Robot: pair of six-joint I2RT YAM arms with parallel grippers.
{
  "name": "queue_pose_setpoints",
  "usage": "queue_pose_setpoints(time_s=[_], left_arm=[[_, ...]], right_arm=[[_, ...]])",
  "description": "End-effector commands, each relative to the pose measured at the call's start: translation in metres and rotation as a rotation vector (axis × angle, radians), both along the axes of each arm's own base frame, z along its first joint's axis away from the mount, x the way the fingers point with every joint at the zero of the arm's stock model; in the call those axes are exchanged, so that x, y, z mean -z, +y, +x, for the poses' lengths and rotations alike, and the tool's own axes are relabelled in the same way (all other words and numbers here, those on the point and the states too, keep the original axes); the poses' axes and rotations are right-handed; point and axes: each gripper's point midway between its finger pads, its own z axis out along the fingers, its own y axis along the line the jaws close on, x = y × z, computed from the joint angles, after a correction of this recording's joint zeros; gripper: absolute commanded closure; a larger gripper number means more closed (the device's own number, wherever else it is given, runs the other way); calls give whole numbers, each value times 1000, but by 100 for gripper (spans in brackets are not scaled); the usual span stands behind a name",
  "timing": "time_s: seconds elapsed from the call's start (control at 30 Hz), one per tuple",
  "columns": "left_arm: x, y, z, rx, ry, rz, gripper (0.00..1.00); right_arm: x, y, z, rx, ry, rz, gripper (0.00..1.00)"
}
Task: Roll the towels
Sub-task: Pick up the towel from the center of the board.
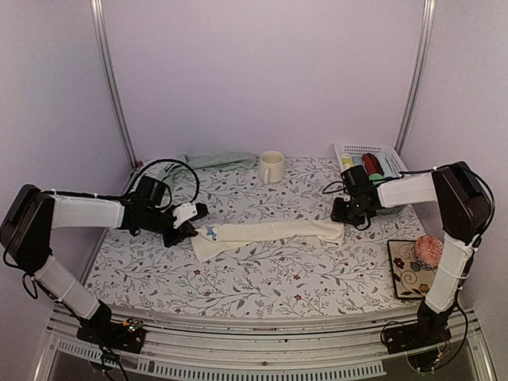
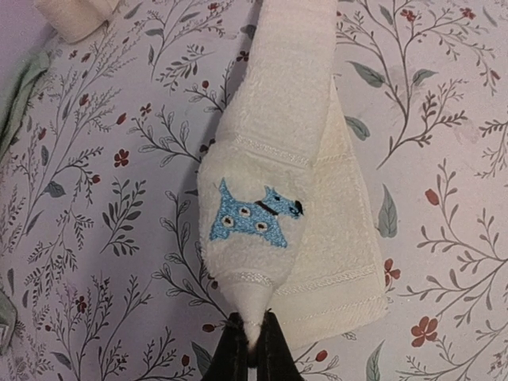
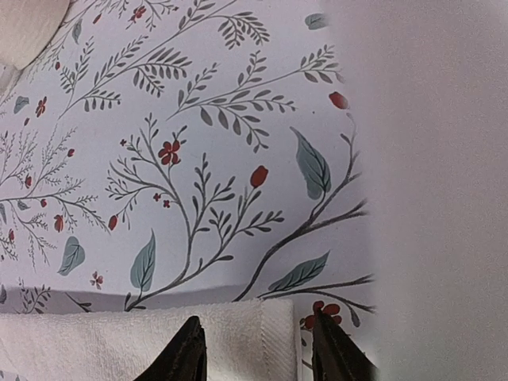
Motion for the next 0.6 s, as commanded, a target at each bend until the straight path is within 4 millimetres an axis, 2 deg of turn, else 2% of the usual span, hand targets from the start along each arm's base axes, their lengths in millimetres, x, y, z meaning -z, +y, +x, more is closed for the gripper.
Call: queue_pose_setpoints(time_s=[0.0, 0.13, 0.27, 0.43, 0.57], left_arm=[[-5, -10, 1, 20, -12, -17, 100], [-4, -10, 2, 19, -11, -10, 100], [-3, -10, 3, 20, -7, -12, 100], [0, -11, 5, 18, 4, -9, 100], [0, -13, 5, 18, 8, -15, 100]], right_arm=[[10, 3, -3, -21, 31, 8, 57], [10, 5, -10, -33, 40, 25, 61], [8, -1, -17, -23, 39, 12, 69], [3, -3, -22, -22, 29, 19, 71], [1, -4, -23, -18, 19, 25, 79]])
